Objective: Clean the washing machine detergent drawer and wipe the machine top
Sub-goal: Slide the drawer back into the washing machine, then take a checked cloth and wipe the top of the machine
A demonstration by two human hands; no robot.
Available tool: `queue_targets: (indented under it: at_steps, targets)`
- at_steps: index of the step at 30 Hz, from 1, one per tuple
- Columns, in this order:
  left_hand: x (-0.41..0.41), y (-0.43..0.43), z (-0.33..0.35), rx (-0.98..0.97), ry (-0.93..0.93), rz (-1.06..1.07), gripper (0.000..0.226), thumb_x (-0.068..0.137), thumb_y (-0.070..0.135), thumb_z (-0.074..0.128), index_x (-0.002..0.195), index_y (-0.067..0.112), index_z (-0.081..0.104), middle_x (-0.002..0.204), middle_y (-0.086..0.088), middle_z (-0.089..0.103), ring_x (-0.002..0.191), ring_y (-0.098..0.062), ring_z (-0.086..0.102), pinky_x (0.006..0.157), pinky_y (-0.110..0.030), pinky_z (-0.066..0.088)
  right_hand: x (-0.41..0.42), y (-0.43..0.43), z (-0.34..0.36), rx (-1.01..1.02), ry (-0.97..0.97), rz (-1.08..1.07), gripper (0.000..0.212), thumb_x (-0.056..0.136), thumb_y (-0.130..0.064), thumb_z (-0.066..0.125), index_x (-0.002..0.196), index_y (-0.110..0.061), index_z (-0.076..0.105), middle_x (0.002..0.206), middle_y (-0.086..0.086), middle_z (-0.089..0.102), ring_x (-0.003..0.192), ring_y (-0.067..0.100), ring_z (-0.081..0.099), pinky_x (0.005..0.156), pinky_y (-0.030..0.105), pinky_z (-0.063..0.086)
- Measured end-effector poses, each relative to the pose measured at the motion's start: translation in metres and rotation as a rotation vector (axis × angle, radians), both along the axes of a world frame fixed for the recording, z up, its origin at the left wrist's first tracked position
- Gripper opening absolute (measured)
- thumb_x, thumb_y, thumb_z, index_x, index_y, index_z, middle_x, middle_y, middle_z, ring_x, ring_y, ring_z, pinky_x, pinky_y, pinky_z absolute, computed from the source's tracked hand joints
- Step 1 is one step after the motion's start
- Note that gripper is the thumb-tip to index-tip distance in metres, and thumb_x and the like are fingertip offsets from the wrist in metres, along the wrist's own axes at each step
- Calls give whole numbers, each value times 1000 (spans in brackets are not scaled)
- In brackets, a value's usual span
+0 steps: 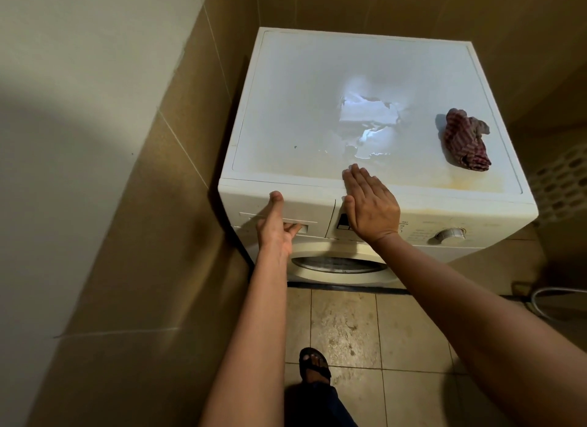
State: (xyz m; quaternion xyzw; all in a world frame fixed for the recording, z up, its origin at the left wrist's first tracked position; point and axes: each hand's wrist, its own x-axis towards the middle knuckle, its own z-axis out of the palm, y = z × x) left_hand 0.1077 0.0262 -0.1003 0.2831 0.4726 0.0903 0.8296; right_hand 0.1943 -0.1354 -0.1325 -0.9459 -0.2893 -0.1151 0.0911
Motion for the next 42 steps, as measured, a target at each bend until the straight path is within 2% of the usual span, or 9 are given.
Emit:
queue_targets:
  at_steps: [5, 8, 13, 17, 21, 27, 31, 36, 42]
  targets:
    - [1, 0, 11, 89, 156, -40, 34, 86, 37, 71, 102, 14, 51, 105, -7, 54, 110, -28, 50, 109, -50, 39, -4, 0, 11, -30, 89, 9, 60, 102, -36, 10, 140, -7, 46, 144, 11, 46, 133, 23, 44, 112, 31, 22]
    - [3, -12, 37, 371, 383, -32, 53, 91, 31, 65, 128, 2, 38, 133, -16, 48, 121, -33, 50, 96, -35, 45, -7, -2, 20, -43, 171, 13, 56, 101, -35, 15, 143, -8, 41, 147, 10, 42, 136, 22, 39, 114, 30, 18]
    - [22, -47, 87, 590, 492, -257, 84, 91, 26, 63, 147, -4, 9, 151, -26, 22, 135, -39, 35, 100, -39, 41, -6, -3, 38, -97, 295, 42, 59, 100, -35, 15, 144, -4, 37, 147, 15, 40, 137, 27, 39, 113, 37, 26]
    - [33, -72, 107, 704, 425, -481, 62, 90, 26, 63, 138, 2, 30, 140, -22, 33, 124, -36, 44, 87, -30, 39, -2, -11, 62, -99, 388, 116, 73, 92, -47, -4, 152, -13, 20, 157, 6, 22, 144, 18, 24, 114, 30, 24]
    - [30, -83, 113, 762, 323, -703, 53, 90, 30, 61, 134, 10, 39, 138, -11, 40, 110, -25, 51, 82, -29, 43, -4, -29, 82, 221, 456, -94, 48, 101, -41, 34, 147, -28, 34, 149, -7, 40, 128, 14, 49, 92, 29, 44]
    - [38, -74, 122, 805, 281, -841, 40, 89, 21, 61, 125, 9, 48, 122, -6, 53, 100, -20, 51, 80, -27, 40, 28, -79, 113, 594, 376, -536, 45, 93, -29, 59, 135, -13, 51, 129, 9, 60, 113, 26, 59, 89, 36, 48]
    - [58, -66, 124, 752, 247, -913, 30, 89, 22, 60, 118, 13, 54, 118, -3, 57, 103, -20, 58, 91, -34, 51, 69, -108, 125, 575, 431, -680, 45, 87, -21, 67, 126, -5, 53, 119, 15, 60, 111, 33, 54, 87, 39, 47]
    - [97, -58, 126, 723, 183, -953, 24, 89, 18, 60, 112, 12, 58, 106, -3, 59, 87, -17, 57, 71, -28, 48, 107, -119, 120, 470, 514, -757, 54, 82, -29, 69, 126, -4, 49, 121, 17, 56, 115, 37, 48, 89, 42, 45]
    - [143, -55, 123, 665, 113, -1001, 23, 88, 12, 61, 111, 13, 59, 113, -2, 59, 98, -18, 59, 84, -37, 55, 136, -107, 117, 293, 518, -850, 64, 78, -40, 73, 126, -8, 46, 117, 13, 59, 113, 33, 45, 87, 41, 44]
